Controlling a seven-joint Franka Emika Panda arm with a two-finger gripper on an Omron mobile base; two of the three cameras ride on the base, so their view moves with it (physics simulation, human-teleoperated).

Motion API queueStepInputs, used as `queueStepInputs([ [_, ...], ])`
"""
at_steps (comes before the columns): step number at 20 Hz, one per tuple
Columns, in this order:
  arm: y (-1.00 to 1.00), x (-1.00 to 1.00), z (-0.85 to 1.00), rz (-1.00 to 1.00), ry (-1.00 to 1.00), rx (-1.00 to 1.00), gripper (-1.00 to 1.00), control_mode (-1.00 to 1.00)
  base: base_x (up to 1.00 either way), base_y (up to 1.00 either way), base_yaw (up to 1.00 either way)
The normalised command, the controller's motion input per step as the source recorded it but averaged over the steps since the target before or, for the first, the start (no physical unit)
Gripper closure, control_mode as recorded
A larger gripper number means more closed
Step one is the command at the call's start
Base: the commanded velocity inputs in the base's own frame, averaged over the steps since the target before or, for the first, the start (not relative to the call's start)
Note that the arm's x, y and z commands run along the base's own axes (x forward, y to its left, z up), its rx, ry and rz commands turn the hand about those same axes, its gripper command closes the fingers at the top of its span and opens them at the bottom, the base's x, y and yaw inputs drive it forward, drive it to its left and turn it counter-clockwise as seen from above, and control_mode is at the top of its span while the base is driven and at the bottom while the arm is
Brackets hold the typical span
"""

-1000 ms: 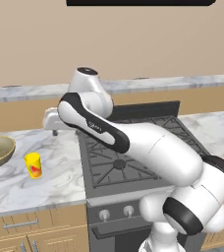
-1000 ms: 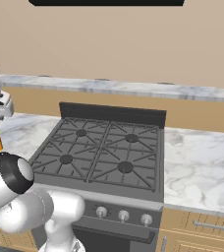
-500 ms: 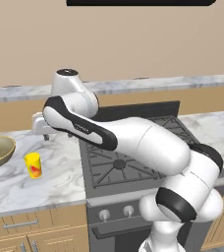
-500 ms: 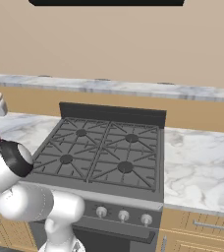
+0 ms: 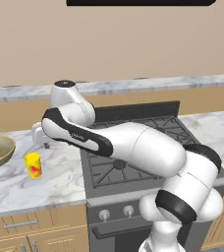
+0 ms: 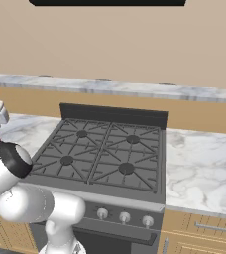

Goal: Pick the cup and bowl from the counter and place them on the counter next to the sink.

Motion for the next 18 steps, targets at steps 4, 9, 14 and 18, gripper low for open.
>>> queueStepInputs([
  [4,0.01,0.15,-0.11,0.00,0.00,0.00,-1.00,-1.00,0.00,0.00,0.00],
  [9,0.08,0.48,0.00,0.00,0.03,0.00,-1.00,-1.00,0.00,0.00,0.00],
  [14,0.18,0.43,0.00,0.00,0.03,0.00,-1.00,-1.00,0.00,0.00,0.00],
  [18,0.32,0.16,-0.03,0.00,0.01,0.00,-1.00,-1.00,0.00,0.00,0.00],
])
